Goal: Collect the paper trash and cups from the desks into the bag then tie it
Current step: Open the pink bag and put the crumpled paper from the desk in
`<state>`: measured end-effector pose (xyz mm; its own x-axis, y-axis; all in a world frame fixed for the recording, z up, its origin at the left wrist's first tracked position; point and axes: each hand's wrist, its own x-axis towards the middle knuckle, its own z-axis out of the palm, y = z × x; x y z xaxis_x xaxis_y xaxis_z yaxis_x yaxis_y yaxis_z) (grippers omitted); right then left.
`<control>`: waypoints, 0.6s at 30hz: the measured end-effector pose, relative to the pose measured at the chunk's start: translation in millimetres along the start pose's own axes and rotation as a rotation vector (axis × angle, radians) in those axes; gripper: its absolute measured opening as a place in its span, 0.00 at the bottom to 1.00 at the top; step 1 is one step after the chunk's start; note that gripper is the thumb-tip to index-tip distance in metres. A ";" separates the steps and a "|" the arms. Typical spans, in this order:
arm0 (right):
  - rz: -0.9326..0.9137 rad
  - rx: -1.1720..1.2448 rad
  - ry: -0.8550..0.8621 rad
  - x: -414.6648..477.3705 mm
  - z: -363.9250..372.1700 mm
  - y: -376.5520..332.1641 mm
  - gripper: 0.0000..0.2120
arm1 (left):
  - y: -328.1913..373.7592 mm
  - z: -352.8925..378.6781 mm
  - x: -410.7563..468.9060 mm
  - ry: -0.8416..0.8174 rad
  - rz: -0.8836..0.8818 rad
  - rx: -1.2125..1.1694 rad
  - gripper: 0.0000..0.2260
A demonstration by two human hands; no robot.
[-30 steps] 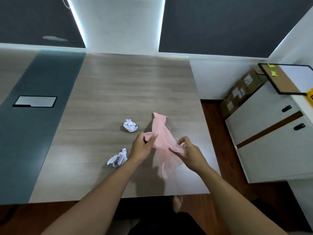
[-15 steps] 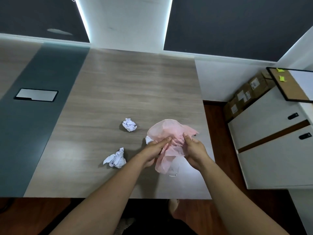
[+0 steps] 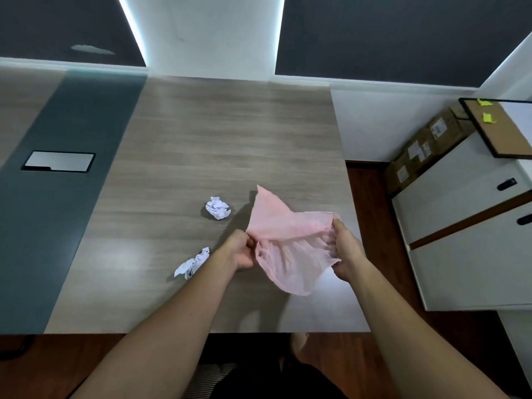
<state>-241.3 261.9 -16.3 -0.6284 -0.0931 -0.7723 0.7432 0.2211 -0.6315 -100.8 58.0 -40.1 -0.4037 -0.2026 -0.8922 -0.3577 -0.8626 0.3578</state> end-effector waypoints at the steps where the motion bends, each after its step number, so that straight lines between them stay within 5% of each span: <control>1: -0.012 -0.049 0.028 -2.1 0.4 -1.5 0.32 | 0.5 -0.8 0.1 0.034 0.005 0.041 0.17; 6: -0.055 -0.061 0.133 -8.2 3.5 -10.5 0.35 | -8.3 -1.9 4.5 -0.026 0.183 0.265 0.23; 11: -0.108 0.206 0.134 -11.8 -4.2 -28.1 0.29 | -18.9 -24.4 15.8 0.245 0.358 0.561 0.27; 15: -0.095 0.447 -0.031 -5.9 -16.0 -37.6 0.38 | -19.3 -49.2 21.0 0.191 0.242 0.312 0.41; 18: -0.120 0.395 -0.097 -11.8 -15.4 -38.4 0.32 | -17.1 -52.2 15.9 -0.046 0.225 0.034 0.33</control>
<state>-266.0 269.5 18.1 -0.7056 -0.1908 -0.6825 0.7086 -0.1843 -0.6811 -57.1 45.4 -74.8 -0.5145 -0.3661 -0.7754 -0.2817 -0.7819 0.5561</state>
